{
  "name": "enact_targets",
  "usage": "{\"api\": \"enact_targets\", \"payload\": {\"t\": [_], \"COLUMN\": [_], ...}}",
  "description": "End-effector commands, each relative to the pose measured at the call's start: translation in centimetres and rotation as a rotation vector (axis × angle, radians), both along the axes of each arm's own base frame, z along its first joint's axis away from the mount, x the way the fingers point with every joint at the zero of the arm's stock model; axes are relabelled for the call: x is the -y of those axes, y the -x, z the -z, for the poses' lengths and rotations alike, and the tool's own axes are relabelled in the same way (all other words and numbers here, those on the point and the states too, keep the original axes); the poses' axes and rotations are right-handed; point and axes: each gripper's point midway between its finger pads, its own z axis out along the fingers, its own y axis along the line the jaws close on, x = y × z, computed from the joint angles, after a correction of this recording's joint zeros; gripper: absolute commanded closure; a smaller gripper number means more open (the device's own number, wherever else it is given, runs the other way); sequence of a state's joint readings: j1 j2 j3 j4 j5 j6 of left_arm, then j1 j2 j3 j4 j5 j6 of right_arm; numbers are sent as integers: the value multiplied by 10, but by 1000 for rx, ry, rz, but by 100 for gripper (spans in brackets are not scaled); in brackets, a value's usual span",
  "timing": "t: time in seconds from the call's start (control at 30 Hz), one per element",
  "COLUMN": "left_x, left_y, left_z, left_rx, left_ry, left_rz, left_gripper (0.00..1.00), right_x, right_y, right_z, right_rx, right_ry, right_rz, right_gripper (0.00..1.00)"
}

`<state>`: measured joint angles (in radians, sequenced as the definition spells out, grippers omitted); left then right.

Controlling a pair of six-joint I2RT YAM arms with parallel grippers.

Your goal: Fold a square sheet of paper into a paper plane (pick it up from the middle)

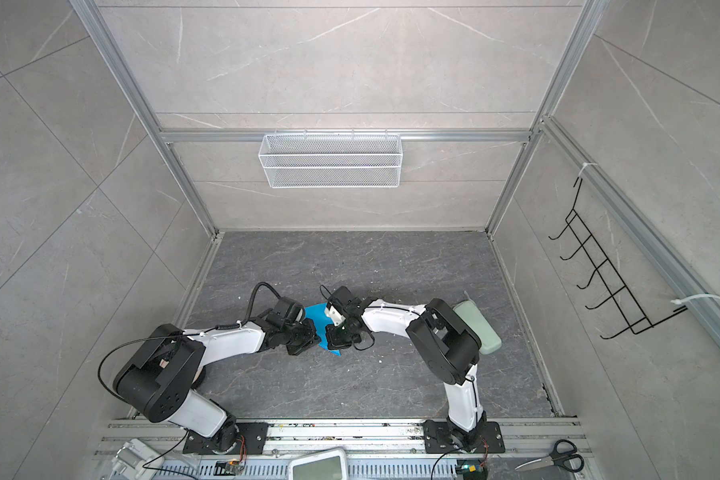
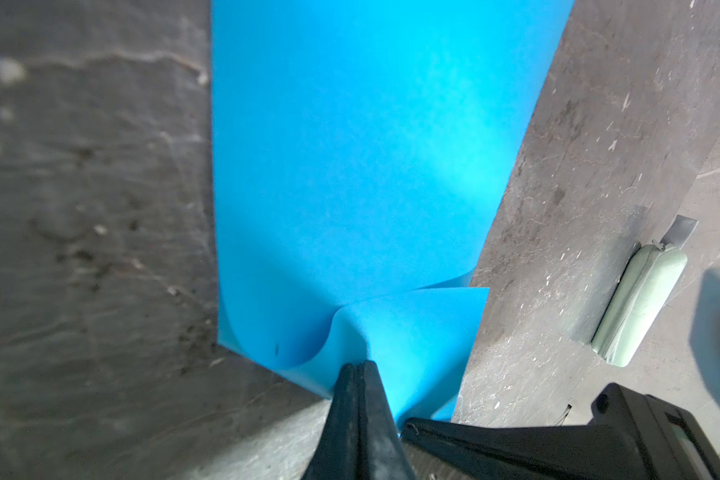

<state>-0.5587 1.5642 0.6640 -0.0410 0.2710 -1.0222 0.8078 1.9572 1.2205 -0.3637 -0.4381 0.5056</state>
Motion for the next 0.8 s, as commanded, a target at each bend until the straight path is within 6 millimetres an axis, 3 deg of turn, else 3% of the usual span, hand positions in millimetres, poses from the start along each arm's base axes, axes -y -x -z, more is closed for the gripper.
{"api": "enact_targets", "payload": {"t": [0.0,0.23,0.43,0.77], "left_x": [-19,-19,-20,-21], "left_y": [20,20,20,20], "left_z": [27,27,27,28], "left_rx": [-109,-108,-109,-111], "left_ry": [-104,-105,-105,-110], "left_rz": [-21,-21,-21,-26], "left_gripper": [95,95,95,95], "right_x": [-2,-16,-15,-6], "right_y": [1,-7,-12,-3], "right_z": [0,-21,-8,7], "right_rx": [-12,27,18,-20], "right_ry": [17,-63,-20,32], "right_rz": [2,-7,11,-8], "right_gripper": [93,92,92,92]}}
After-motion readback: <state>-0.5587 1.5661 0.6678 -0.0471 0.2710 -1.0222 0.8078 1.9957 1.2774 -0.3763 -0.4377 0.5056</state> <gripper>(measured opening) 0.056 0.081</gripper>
